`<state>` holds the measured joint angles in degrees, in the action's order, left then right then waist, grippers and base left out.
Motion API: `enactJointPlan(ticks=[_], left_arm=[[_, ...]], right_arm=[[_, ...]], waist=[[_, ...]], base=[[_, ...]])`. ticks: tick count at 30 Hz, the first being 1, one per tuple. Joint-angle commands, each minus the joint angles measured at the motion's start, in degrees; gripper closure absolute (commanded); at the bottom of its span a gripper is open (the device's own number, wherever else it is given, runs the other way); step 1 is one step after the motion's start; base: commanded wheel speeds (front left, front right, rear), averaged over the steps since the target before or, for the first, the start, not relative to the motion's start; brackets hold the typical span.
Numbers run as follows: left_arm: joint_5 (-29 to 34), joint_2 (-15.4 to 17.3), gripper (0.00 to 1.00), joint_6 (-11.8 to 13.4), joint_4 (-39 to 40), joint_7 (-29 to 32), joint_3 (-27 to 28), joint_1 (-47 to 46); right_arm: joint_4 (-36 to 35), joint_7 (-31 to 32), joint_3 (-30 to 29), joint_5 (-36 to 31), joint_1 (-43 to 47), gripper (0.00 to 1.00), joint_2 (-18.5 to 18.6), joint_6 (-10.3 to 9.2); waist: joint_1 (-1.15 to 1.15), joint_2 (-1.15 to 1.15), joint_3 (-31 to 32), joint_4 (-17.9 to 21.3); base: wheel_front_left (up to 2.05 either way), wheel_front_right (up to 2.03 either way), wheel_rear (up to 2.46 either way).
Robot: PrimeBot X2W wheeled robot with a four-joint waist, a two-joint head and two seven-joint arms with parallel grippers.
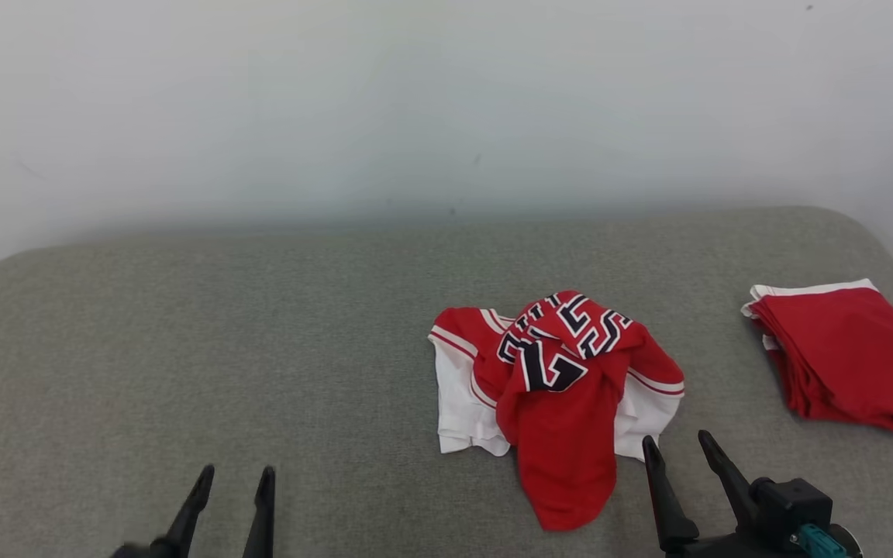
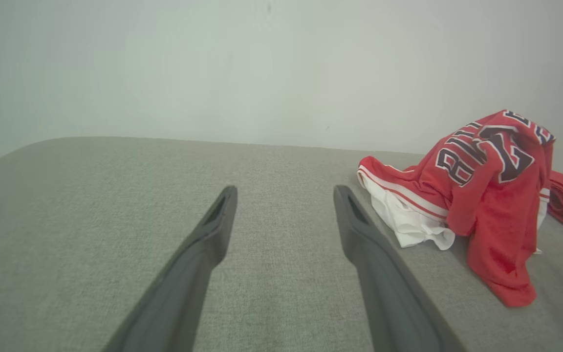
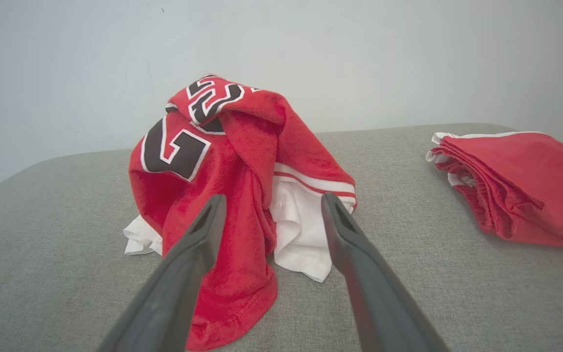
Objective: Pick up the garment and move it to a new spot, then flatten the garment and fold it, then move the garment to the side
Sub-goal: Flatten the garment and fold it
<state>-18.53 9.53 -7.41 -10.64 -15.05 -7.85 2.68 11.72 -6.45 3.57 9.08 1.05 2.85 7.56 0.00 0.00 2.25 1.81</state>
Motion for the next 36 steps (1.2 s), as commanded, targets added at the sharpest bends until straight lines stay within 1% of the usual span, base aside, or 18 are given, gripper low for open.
enactJointPlan(ticks=[1, 5, 7, 10, 13, 17, 22, 25, 30, 36], left_arm=[[-0.9, 0.6, 0.0, 0.0, -0.9, 0.0, -0.6, -1.9], [-2.2, 2.6, 0.0, 0.0, -5.1, 2.8, -3.8, -8.5], [-2.4, 3.3, 0.0, 0.0, -8.0, 4.3, -4.3, -12.2], [-3.4, 3.4, 0.0, 0.0, -11.6, 6.0, -6.4, -16.8], [-4.9, 4.3, 0.0, 0.0, -15.8, 9.0, -7.7, -21.4], [-5.1, 5.4, 0.0, 0.0, -21.1, 12.1, -10.4, -26.5], [-7.3, 6.3, 0.0, 0.0, -27.2, 14.5, -11.2, -32.1], [-8.2, 6.8, 0.0, 0.1, -30.3, 15.5, -11.0, -34.8], [-9.6, 6.2, 0.0, 1.7, -34.6, 15.5, -9.4, -38.0], [-10.3, 5.5, 0.0, 1.5, -37.9, 15.4, -9.8, -40.1]], right_arm=[[-0.4, 0.2, 0.2, 0.0, -0.9, 0.0, 0.1, -0.13], [-1.0, 0.3, 1.3, 0.5, -1.2, 0.0, 0.0, -0.12], [-1.2, 0.4, 1.6, 0.9, -1.4, 0.0, 0.1, -0.13], [-1.2, 0.4, 2.1, 1.3, -1.8, 0.0, 0.0, -0.13], [-1.1, -0.3, 2.2, 1.6, -2.7, 0.0, 0.0, -0.12], [-0.8, -1.4, 2.2, 2.2, -3.5, 0.0, 0.0, -0.12], [-0.3, -2.4, 2.7, 2.8, -5.2, 0.0, 0.0, -0.13], [0.4, -3.3, 2.8, 3.4, -5.7, 0.0, 0.0, -0.13], [1.4, -4.4, 2.6, 3.8, -6.5, 0.0, 0.0, -0.13], [2.2, -5.3, 3.0, 4.3, -7.0, 0.0, 0.0, -0.13]], waist=[[0.0, 0.0, -0.6, 1.2], [0.0, 0.0, -1.8, 4.2], [0.0, 0.0, -2.7, 5.9], [0.0, 0.0, -4.3, 8.9], [0.0, 0.0, -6.4, 11.7], [0.0, 0.0, -8.9, 15.3], [0.0, 0.0, -11.5, 19.0], [0.0, 0.0, -12.8, 20.7], [0.0, 0.0, -14.2, 22.4], [0.0, 0.0, -15.0, 23.0]], base=[[0.0, 0.0, 0.0], [0.0, 0.0, 0.0], [0.0, 0.0, 0.0], [0.0, 0.0, 0.0], [0.0, 0.0, 0.0], [0.0, 0.0, 0.0], [0.0, 0.0, 0.0], [0.0, 0.0, 0.0], [0.0, 0.0, 0.0], [0.0, 0.0, 0.0]])
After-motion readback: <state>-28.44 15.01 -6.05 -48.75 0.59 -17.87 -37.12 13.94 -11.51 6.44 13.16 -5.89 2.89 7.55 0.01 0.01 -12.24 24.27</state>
